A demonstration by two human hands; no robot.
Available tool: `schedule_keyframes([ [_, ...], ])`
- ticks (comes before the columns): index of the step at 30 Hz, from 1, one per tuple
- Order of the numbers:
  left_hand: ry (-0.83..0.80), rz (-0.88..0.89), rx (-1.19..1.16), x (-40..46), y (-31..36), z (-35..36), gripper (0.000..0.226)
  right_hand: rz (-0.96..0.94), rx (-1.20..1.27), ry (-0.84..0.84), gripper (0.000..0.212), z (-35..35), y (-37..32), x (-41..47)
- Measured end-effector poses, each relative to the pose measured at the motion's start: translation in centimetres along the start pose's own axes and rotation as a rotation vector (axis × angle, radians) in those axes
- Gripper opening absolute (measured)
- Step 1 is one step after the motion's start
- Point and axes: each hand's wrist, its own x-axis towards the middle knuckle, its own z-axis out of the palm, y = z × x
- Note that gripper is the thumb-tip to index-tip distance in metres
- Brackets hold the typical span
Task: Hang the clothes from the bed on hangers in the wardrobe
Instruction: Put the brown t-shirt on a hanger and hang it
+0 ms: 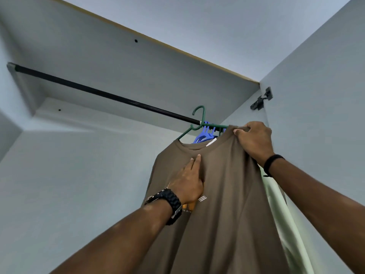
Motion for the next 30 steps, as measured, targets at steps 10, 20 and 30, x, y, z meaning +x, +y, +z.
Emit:
schedule_keyframes([
  [10,-0.039,0.028,-0.177,7.0,-2.8,3.7,0.061,0.064,0.012,0.058,0.022,7.6,3.3,3.5],
  [20,-0.025,0.02,-0.246,14.6,-6.0,9.0,0.069,0.034,0.031,0.168,0.015,14.6,7.5,8.4],
  [30,0.009,0.004,-0.264,19.1,-8.1,13.6,0.05,-0.007,0.044,0.158,0.018,20.7,10.0,10.4],
])
